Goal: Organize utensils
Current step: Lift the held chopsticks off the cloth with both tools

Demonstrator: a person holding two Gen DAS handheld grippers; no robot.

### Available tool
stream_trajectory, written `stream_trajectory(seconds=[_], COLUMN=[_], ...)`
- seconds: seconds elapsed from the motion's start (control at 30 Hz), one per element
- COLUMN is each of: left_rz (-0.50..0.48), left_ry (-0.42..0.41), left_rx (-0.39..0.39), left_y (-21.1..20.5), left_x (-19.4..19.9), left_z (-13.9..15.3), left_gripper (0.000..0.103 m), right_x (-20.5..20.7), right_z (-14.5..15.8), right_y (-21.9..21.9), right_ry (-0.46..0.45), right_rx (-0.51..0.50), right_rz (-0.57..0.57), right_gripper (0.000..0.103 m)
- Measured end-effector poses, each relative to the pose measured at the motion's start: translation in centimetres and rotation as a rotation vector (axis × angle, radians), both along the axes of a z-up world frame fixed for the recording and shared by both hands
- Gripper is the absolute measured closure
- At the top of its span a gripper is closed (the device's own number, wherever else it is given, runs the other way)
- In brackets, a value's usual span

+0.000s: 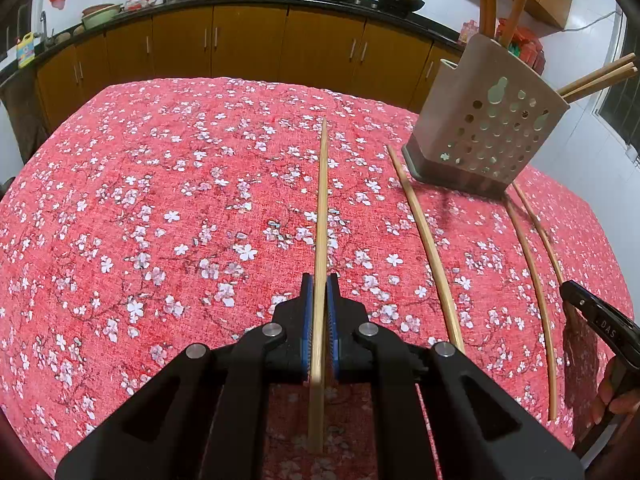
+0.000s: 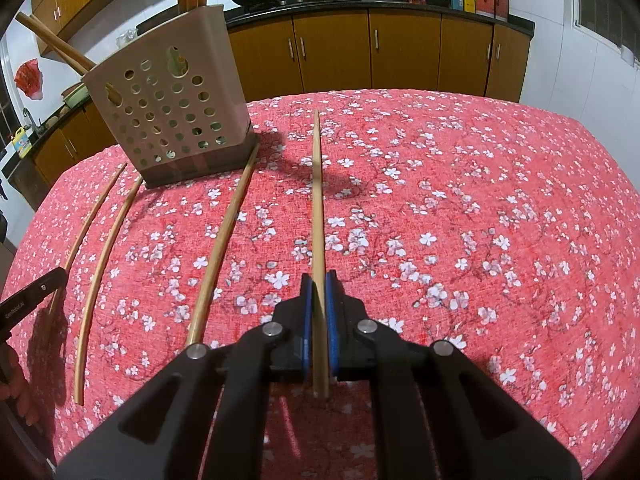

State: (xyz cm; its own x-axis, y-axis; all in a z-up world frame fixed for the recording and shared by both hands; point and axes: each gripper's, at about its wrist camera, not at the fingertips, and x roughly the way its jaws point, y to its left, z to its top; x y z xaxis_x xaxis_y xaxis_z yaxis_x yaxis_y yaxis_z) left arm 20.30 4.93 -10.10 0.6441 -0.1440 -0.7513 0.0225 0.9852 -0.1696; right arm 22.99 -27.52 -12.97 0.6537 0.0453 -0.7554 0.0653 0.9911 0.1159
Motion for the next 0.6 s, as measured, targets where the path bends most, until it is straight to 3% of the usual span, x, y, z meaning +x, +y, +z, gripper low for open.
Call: stream_trajectory(seconds=[0.6], left_rz=[0.001], left_ry=[0.001], left_rx=[0.04], left_y=[-0.49], left_x=[-0.71], left_z=[-0.04], left_gripper=[0.095], right_x=[-0.47], right_z=[0.12], right_y=[0.03], right_ry=[0.0], right_rx=[0.005], right_rz=[-0.002], right_gripper=[0.095])
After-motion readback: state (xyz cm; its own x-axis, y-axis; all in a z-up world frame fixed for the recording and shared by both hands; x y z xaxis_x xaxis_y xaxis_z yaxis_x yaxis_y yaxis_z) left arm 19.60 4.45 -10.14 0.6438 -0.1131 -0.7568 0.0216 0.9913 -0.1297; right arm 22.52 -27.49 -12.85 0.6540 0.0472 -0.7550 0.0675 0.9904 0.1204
